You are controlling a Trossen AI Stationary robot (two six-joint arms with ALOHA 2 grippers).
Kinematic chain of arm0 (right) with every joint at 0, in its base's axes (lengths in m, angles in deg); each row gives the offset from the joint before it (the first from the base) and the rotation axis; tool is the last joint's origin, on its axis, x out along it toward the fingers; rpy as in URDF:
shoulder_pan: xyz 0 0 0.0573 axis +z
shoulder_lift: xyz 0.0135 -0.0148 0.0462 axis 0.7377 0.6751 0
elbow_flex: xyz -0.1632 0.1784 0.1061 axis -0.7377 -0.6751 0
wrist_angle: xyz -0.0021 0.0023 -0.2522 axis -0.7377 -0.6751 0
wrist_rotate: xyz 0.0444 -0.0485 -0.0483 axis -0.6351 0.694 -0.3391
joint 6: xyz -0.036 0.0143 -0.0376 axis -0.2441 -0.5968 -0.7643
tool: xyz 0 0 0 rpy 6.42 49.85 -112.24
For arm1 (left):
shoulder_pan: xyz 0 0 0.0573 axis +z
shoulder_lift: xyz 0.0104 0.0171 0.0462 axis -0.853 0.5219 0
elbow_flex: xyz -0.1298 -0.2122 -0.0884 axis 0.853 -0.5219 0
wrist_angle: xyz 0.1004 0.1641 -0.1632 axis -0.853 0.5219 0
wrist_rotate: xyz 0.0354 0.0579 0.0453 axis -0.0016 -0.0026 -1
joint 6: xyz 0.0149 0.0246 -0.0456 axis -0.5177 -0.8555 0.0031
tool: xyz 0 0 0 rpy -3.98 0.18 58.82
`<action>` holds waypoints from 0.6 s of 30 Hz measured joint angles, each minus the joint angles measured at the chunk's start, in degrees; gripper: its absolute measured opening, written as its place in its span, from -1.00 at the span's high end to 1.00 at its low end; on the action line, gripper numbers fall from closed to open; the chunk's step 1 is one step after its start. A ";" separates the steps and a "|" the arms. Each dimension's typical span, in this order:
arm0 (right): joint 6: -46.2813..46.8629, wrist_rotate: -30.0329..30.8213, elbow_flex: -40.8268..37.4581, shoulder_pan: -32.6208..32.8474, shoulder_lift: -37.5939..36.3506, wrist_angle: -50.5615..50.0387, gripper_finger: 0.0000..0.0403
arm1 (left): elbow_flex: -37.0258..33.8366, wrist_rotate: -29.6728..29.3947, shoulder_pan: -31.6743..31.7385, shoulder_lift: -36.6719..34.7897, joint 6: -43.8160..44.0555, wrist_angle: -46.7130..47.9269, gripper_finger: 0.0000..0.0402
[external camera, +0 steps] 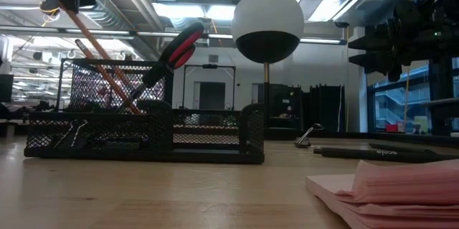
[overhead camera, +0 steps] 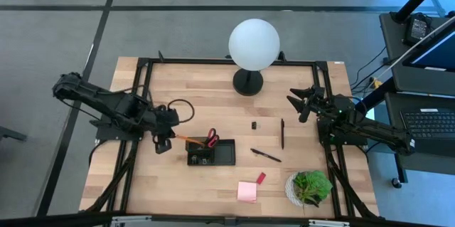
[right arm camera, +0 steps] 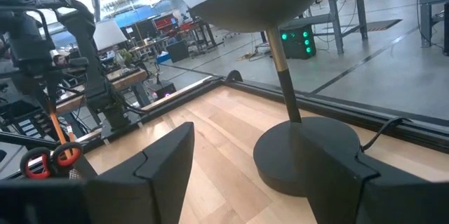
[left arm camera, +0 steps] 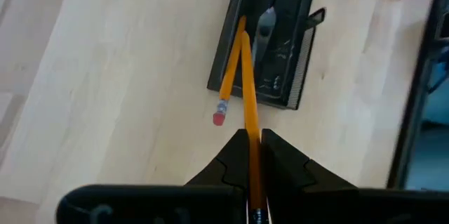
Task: Pick and place office supplies into organizer
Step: Put the orange pencil into the black desk organizer
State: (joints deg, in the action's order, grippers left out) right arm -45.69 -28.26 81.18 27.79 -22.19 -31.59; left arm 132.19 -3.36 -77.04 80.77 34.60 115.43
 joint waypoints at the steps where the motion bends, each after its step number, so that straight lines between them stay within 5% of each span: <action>1: 0.00 0.00 0.00 0.00 0.02 0.00 -0.17 | 0.00 -0.24 0.00 0.80 -0.35 -0.01 0.90; 18: 0.04 0.00 0.00 0.00 0.02 0.00 -0.17 | 0.00 -0.80 3.56 9.21 -8.18 -3.89 0.90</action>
State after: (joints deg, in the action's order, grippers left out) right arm -45.65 -28.26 81.18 27.79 -22.17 -31.59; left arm 132.19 -4.16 -73.48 89.98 26.42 111.54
